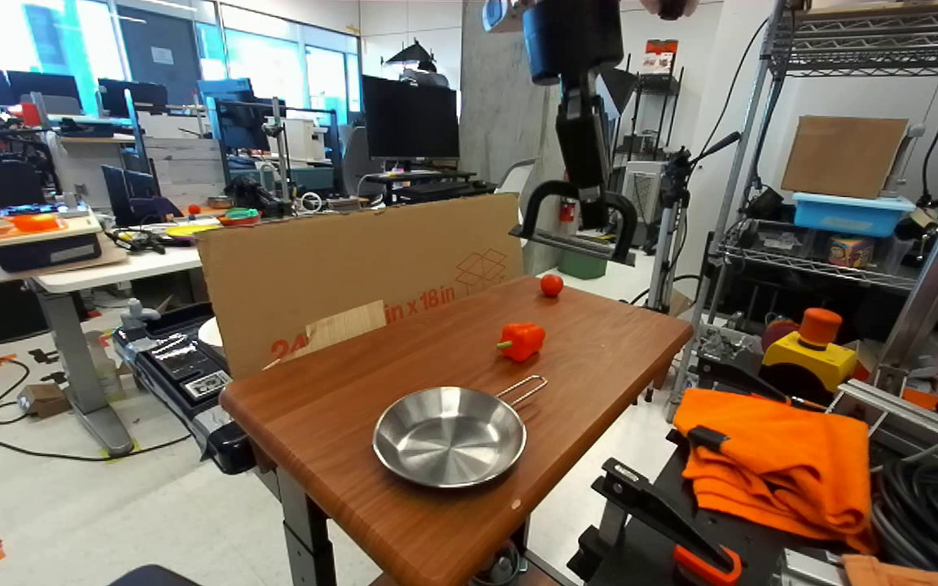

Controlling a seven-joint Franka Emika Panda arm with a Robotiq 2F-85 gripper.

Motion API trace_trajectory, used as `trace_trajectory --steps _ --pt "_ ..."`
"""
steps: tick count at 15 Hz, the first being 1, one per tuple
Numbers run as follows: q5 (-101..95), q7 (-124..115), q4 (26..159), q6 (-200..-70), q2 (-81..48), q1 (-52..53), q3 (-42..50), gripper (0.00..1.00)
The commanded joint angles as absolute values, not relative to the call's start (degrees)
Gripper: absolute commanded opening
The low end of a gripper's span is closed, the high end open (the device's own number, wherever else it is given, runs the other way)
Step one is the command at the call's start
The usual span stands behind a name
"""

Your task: Pick up the black object from the table and put it back on the table.

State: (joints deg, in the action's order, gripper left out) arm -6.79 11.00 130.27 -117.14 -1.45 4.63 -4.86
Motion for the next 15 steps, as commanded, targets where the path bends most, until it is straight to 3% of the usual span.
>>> trace_trajectory --steps 1,15 --pt "-8.1 12.8 129.4 -117.2 -3.5 3.8 -4.0 0.04" --pt "-10.7 14.5 123.5 -114.3 -11.3 0.8 -1.3 0.04"
